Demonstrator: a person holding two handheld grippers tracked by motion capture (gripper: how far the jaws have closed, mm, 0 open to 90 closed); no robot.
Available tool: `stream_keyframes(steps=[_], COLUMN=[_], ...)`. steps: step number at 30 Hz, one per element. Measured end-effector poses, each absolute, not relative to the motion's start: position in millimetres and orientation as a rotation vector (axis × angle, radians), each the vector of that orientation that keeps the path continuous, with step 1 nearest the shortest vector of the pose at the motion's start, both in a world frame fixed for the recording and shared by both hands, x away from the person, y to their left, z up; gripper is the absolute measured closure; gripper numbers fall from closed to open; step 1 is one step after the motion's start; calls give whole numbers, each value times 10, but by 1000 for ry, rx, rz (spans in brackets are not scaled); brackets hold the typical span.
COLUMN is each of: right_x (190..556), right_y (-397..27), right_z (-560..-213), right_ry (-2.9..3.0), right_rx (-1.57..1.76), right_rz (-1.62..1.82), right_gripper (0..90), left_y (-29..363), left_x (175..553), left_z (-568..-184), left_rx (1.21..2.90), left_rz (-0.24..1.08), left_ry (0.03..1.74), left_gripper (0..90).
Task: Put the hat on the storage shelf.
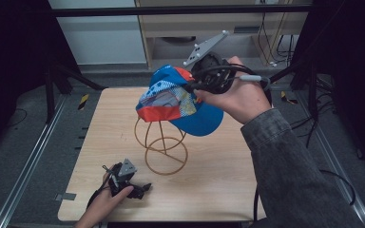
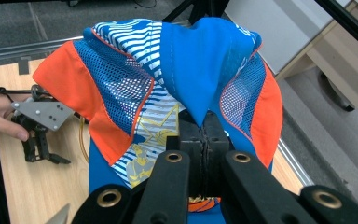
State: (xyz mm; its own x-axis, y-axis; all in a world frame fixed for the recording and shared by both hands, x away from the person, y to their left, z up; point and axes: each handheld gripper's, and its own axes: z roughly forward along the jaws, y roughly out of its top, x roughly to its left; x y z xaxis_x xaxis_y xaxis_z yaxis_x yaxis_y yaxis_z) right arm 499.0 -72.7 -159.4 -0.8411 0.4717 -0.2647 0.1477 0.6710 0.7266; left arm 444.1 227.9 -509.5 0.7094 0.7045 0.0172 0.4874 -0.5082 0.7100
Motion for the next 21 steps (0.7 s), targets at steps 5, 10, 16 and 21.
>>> stream_keyframes(steps=[5, 10, 16, 21], right_x=[5009, 5027, 5033, 5043], right_y=[-646, -584, -537, -484], right_z=[-1610, -1610, -1603, -1595], right_ry=[2454, 2463, 2473, 2478], right_rx=[472, 460, 453, 449], right_rz=[1027, 1024, 1028, 1020], right_gripper=[900, 900, 900, 900], left_y=[2279, 2279, 2279, 2279], left_x=[4441, 4441, 4441, 4441], left_z=[-5095, -5095, -5095, -5094], left_rx=[2211, 2211, 2211, 2211], left_rz=[398, 399, 398, 398], left_ry=[902, 902, 902, 902], left_gripper=[0, 0, 0, 0])
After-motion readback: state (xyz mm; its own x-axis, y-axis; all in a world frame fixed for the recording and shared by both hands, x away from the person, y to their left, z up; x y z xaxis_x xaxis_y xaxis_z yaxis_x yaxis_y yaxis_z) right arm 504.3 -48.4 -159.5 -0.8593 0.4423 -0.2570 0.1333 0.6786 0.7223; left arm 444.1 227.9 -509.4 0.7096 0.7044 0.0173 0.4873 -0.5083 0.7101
